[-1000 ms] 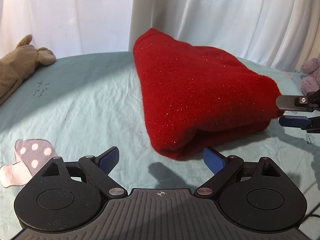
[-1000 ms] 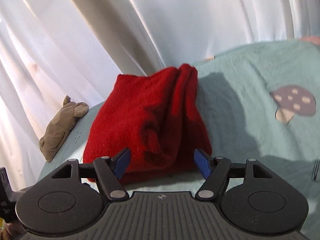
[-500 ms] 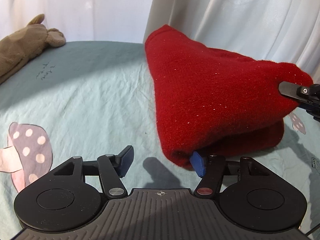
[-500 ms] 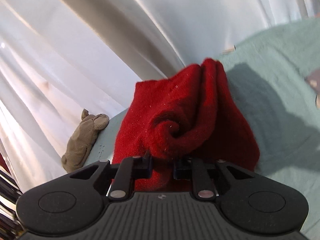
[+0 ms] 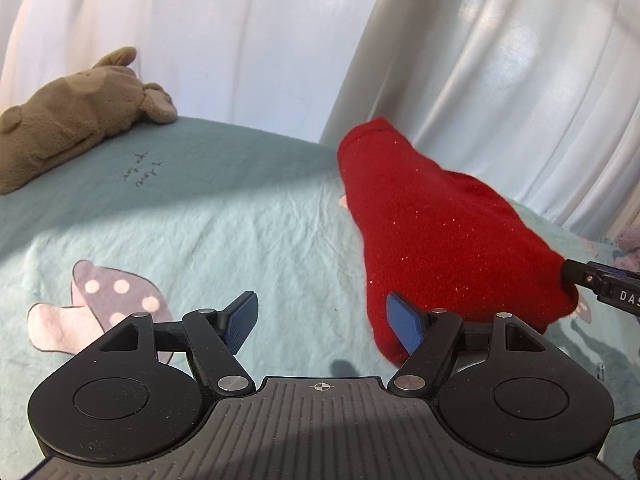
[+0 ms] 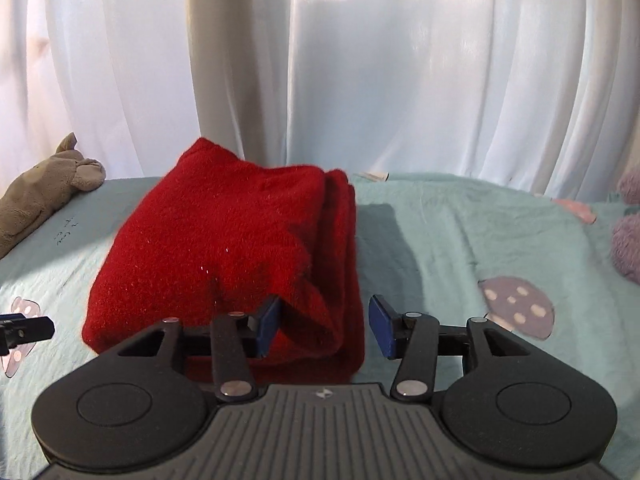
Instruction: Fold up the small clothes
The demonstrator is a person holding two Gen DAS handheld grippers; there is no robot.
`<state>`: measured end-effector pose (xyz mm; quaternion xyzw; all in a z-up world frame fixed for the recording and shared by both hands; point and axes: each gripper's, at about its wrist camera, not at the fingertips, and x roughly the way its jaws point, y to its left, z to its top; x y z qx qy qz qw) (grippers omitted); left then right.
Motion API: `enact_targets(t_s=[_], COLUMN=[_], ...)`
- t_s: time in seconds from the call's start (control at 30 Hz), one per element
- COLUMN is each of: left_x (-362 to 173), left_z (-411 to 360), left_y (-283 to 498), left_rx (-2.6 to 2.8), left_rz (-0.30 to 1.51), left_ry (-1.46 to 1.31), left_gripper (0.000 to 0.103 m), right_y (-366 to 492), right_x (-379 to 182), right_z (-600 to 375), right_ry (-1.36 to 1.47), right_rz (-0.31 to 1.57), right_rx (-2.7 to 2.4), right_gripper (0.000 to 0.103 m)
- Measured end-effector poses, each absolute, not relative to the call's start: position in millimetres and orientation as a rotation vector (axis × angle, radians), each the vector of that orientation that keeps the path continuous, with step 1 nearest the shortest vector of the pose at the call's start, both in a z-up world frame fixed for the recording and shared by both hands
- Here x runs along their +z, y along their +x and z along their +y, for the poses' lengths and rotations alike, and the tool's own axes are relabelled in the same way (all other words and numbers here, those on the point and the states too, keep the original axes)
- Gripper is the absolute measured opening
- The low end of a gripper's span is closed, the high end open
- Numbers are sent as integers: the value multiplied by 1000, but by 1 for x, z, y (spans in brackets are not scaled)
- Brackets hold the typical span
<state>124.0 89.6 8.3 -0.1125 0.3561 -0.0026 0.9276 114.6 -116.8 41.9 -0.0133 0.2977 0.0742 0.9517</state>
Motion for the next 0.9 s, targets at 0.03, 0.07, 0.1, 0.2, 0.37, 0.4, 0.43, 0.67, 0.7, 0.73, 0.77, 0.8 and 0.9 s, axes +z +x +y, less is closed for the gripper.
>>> enact_targets(t_s=[0.03, 0.07, 0.1, 0.2, 0.37, 0.4, 0.43, 0.67, 0.7, 0.73, 0.77, 0.8, 0.9], left_x=[9, 9, 9, -1, -14, -16, -18, -20, -19, -18, -17, -16, -15], left_z=[87, 83, 79, 63, 51, 50, 50, 48, 48, 48, 48, 47, 44], left_y=[130, 137, 142, 167, 183, 184, 186, 183, 182, 180, 177, 174, 161], left_rx=[-14, -20, -28, -40, 11, 25, 40, 88, 95, 101, 106, 110, 120], left_rz=[735, 737, 732, 788, 836, 840, 841, 841, 844, 846, 853, 865, 884], left_ry=[-228, -220, -210, -175, -103, -89, -82, -70, -74, -76, -70, -60, -34], left_gripper=[76, 76, 76, 77, 93, 95, 98, 102, 102, 102, 102, 102, 101], right_y=[115, 115, 117, 124, 144, 143, 141, 140, 139, 138, 135, 131, 116], right_x=[46, 47, 47, 40, 10, 7, 7, -1, 0, 2, 4, 7, 14], right_z=[-110, -101, -89, -64, -62, -64, -66, -67, -67, -69, -71, -73, -78], right_ry=[-49, -75, -117, -230, -300, -302, -295, -300, -297, -289, -280, -272, -253], right_rz=[585, 568, 550, 527, 604, 593, 587, 534, 534, 534, 537, 545, 594], right_rx=[189, 232, 273, 329, 312, 318, 329, 331, 334, 338, 338, 335, 293], right_gripper=[46, 40, 35, 33, 32, 32, 32, 33, 33, 34, 35, 35, 41])
